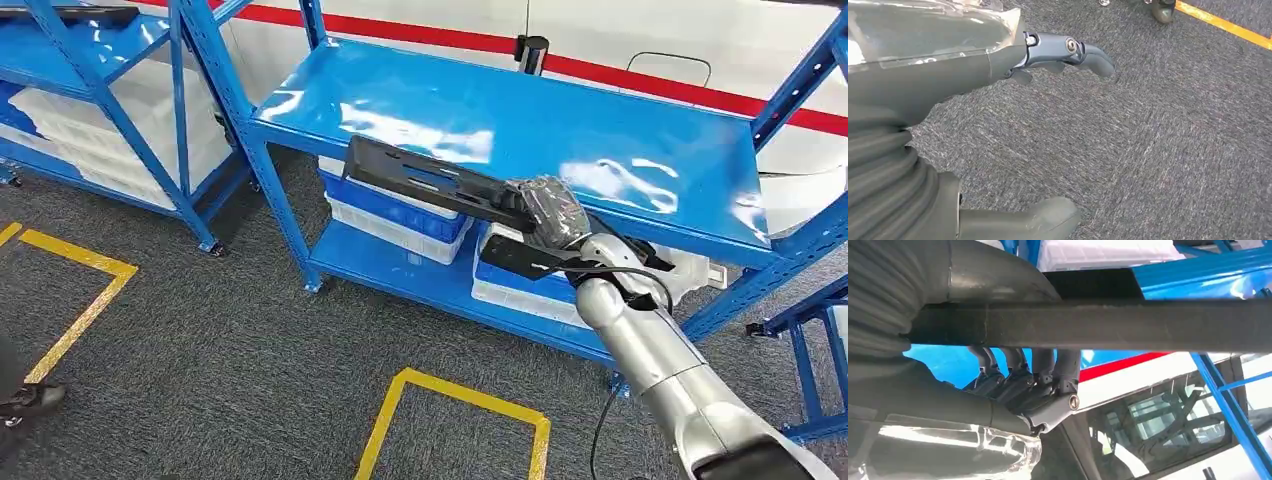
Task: Take the parts from the cabinet and place them on the table.
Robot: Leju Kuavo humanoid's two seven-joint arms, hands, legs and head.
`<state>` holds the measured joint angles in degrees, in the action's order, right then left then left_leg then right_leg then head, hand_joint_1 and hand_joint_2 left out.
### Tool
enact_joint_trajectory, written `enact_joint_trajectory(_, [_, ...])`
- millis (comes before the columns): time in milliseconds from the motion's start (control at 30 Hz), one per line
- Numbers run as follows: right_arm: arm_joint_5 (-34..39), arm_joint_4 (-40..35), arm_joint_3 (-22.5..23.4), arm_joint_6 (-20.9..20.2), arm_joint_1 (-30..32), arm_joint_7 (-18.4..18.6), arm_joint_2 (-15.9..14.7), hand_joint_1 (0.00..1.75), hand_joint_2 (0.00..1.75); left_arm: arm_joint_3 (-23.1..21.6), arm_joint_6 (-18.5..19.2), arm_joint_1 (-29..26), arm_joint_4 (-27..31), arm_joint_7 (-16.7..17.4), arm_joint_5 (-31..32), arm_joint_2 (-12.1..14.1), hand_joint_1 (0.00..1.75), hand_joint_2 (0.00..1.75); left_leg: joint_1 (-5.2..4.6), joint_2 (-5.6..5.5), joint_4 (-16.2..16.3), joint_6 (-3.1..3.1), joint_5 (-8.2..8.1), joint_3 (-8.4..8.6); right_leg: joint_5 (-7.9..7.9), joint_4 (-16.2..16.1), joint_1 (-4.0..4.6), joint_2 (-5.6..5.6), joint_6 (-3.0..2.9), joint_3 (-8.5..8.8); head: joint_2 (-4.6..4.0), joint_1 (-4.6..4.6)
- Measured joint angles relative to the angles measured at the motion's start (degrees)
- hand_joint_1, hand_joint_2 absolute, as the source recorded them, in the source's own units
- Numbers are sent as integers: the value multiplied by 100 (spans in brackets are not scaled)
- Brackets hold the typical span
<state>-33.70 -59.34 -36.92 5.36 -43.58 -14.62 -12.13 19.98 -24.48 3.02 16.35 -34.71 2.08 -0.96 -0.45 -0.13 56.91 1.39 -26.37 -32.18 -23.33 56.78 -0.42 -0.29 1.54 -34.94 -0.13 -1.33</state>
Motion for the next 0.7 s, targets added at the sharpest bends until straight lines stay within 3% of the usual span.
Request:
enact_joint_trajectory(500, [-230, -2, -66, 44, 0, -61, -2, 147, 175, 0, -17, -8, 0, -2, 42, -2, 0, 175, -9, -2, 38, 20, 8, -47, 23, -5, -65, 0, 35, -13, 0, 2])
enact_joint_trajectory(700, [-118, -184, -68, 20, 39, -197, -39, 147, 175, 0, -15, -8, 0, 0, 81, 9, 0, 175, -13, -6, 76, 56, 12, -73, 61, -28, -101, -2, 92, -7, 0, 0])
